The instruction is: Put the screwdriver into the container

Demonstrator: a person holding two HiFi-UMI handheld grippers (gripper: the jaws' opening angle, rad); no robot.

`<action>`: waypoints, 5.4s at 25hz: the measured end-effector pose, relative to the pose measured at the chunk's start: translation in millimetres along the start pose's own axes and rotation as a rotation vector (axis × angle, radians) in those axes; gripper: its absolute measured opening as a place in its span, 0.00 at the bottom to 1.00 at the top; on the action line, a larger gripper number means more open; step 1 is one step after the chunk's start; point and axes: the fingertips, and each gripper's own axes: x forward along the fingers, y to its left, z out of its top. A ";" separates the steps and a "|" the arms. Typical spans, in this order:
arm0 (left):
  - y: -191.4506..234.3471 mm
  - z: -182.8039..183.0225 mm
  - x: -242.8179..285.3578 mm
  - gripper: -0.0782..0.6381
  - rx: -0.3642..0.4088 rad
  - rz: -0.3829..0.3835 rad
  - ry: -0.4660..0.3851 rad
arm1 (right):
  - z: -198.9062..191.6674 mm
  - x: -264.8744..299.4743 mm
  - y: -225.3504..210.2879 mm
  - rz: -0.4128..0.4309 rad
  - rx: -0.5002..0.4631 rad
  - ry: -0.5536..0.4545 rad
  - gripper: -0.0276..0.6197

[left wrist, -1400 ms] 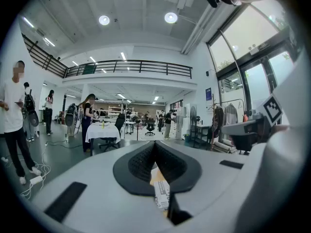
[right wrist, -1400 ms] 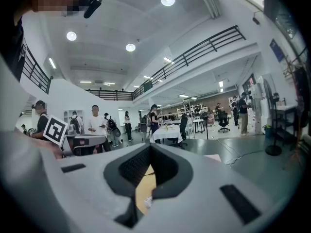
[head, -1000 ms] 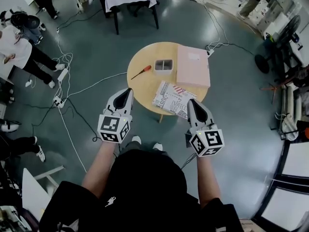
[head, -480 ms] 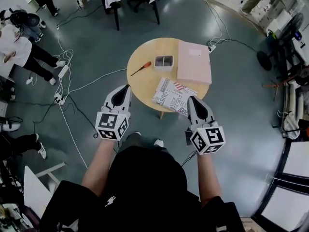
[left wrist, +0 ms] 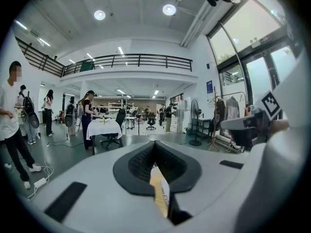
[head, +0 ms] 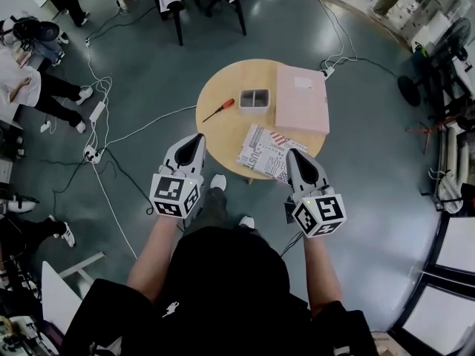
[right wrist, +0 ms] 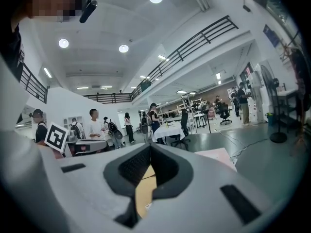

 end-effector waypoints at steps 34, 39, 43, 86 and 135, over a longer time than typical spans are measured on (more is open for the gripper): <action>135.3 -68.1 204.0 0.11 0.042 -0.305 0.215 | -17.1 214.8 -20.5 -0.197 -0.011 0.111 0.05; 135.2 -99.2 223.7 0.18 0.069 -0.362 0.287 | -45.1 233.4 -13.7 -0.201 0.005 0.179 0.05; 128.6 -119.2 234.5 0.32 0.100 -0.407 0.349 | -56.8 237.4 -17.5 -0.211 0.028 0.207 0.05; 97.0 -284.3 328.0 0.55 0.307 -0.492 0.841 | -116.7 219.9 -78.7 -0.310 0.105 0.348 0.05; 87.8 -111.3 290.4 0.25 0.085 -0.423 0.345 | -54.0 237.6 -72.3 -0.246 0.023 0.202 0.05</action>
